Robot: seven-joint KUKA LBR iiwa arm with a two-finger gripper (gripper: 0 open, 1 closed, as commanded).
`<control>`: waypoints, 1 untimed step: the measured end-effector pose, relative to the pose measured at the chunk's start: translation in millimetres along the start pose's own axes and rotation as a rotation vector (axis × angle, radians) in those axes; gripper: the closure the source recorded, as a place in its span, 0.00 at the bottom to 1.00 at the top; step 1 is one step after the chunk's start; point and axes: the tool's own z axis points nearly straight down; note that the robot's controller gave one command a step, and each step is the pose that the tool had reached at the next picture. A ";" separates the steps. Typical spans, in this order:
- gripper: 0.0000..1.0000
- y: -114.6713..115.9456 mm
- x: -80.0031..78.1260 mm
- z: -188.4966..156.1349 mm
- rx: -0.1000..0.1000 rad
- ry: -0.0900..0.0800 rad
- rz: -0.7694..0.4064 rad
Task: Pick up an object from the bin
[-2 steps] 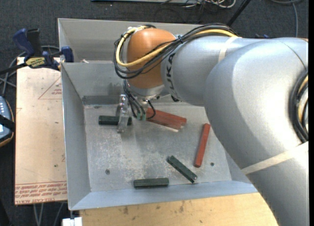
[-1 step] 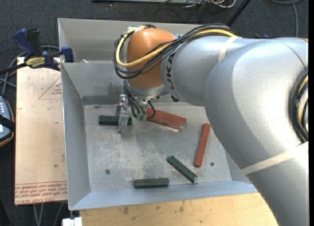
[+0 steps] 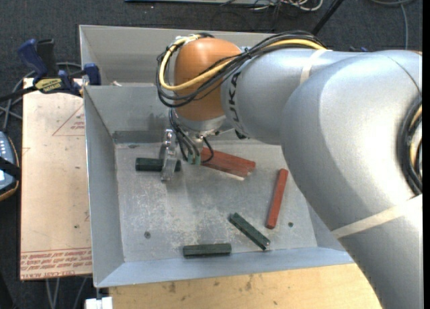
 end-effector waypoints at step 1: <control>1.00 -0.7 1.7 -11.6 0.003 0.007 0.000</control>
Offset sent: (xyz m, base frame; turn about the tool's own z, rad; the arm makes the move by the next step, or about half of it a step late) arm 0.0002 0.0000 0.0795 0.0000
